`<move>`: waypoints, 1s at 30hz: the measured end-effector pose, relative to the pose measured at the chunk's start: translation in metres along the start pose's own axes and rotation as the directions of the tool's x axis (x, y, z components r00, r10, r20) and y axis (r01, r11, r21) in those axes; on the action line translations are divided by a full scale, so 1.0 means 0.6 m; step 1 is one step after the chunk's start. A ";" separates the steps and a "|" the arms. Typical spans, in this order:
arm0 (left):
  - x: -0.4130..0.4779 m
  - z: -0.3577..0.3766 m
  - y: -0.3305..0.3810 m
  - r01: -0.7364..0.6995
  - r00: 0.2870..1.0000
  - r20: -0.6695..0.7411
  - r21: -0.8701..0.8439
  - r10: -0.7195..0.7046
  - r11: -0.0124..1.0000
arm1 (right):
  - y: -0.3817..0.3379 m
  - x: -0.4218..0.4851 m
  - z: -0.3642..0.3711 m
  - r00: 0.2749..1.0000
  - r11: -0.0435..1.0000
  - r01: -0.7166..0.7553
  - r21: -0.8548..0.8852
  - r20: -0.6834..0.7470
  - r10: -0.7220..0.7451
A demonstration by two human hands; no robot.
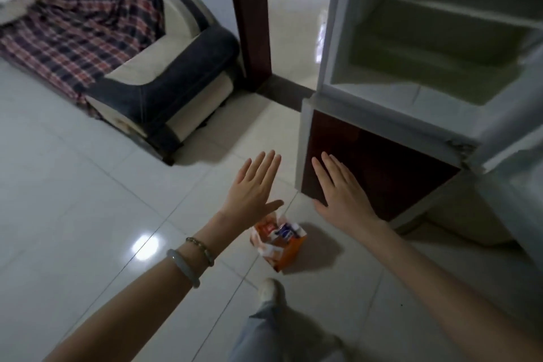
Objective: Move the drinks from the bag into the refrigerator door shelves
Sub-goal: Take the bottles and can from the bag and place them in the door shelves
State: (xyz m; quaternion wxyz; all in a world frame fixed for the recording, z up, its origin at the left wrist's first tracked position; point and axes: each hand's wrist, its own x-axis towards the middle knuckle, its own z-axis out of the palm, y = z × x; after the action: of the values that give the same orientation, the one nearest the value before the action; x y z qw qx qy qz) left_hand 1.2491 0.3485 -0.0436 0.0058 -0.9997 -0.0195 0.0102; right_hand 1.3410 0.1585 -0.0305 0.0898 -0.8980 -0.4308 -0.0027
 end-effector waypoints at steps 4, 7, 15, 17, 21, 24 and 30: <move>-0.009 0.064 -0.066 0.064 0.991 0.120 -0.046 -0.058 0.997 | -0.017 0.038 0.069 0.997 0.998 -0.009 0.066 0.073 0.004; -0.002 0.127 -0.101 0.091 0.983 0.164 -0.079 -0.077 0.993 | -0.012 0.063 0.130 0.992 0.993 -0.035 0.116 0.122 0.020; 0.047 0.402 -0.141 0.032 0.981 0.191 -0.075 -0.017 0.997 | 0.040 0.090 0.383 0.981 0.989 -0.056 0.135 0.190 0.030; 0.063 0.490 -0.146 0.036 0.981 0.194 -0.066 -0.023 0.997 | 0.063 0.087 0.473 0.978 0.989 -0.067 0.130 0.204 0.040; 0.091 0.685 -0.149 -0.013 0.976 0.219 -0.017 0.016 1.000 | 0.113 0.075 0.672 0.965 0.987 -0.104 0.120 0.254 0.070; 0.113 0.824 -0.145 -0.098 0.962 0.259 0.031 0.086 0.995 | 0.144 0.070 0.809 0.952 0.981 -0.142 0.135 0.292 0.097; 0.152 1.046 -0.126 -0.205 0.941 0.297 0.116 0.163 0.972 | 0.178 0.087 1.020 0.960 0.984 -0.097 0.149 0.274 0.054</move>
State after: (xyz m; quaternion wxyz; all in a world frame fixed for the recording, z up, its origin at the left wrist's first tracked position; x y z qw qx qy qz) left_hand 1.3245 0.4346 -0.6721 0.0746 -0.9821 0.0745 0.1562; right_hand 1.4117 0.2335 -0.6454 0.1026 -0.8957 -0.4032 0.1571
